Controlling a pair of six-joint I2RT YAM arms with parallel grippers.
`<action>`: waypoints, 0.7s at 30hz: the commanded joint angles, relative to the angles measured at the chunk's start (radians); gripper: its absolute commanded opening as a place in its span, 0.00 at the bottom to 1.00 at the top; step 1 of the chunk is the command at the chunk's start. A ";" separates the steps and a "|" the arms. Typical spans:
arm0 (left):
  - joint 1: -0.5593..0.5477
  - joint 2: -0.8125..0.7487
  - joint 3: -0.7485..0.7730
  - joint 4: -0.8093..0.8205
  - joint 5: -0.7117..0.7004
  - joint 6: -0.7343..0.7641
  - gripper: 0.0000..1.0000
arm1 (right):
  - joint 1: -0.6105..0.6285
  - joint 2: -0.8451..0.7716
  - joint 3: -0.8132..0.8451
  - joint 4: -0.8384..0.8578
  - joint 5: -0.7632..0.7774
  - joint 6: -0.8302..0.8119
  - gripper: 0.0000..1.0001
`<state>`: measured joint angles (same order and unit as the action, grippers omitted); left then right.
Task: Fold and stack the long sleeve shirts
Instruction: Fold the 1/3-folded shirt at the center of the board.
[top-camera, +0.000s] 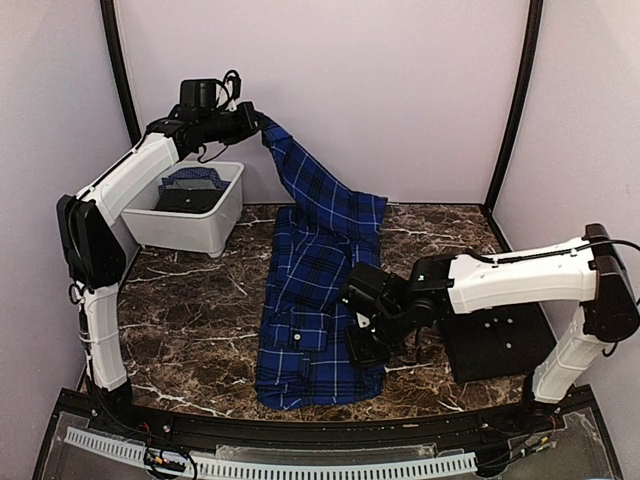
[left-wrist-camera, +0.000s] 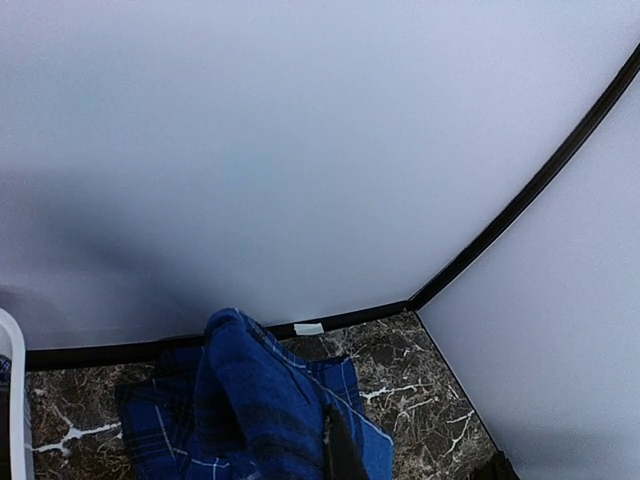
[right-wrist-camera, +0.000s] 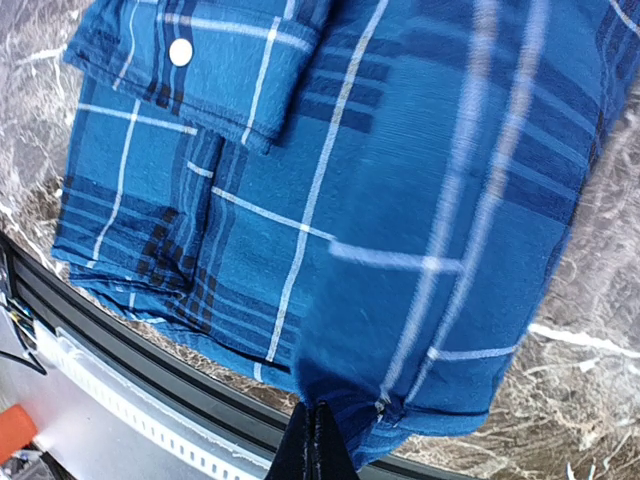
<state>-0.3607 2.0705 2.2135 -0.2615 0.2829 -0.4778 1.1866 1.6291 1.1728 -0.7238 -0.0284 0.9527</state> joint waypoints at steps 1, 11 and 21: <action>0.021 -0.143 -0.071 0.037 -0.031 0.034 0.00 | 0.009 0.034 0.024 0.039 -0.045 -0.054 0.00; 0.056 -0.184 -0.136 0.025 -0.064 0.058 0.00 | -0.017 0.100 0.015 0.126 -0.120 -0.106 0.00; 0.068 -0.155 -0.085 0.028 -0.048 0.070 0.01 | -0.028 0.125 0.067 0.134 -0.161 -0.145 0.00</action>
<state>-0.3035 1.9388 2.0895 -0.2558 0.2283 -0.4286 1.1618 1.7287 1.2018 -0.6201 -0.1543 0.8383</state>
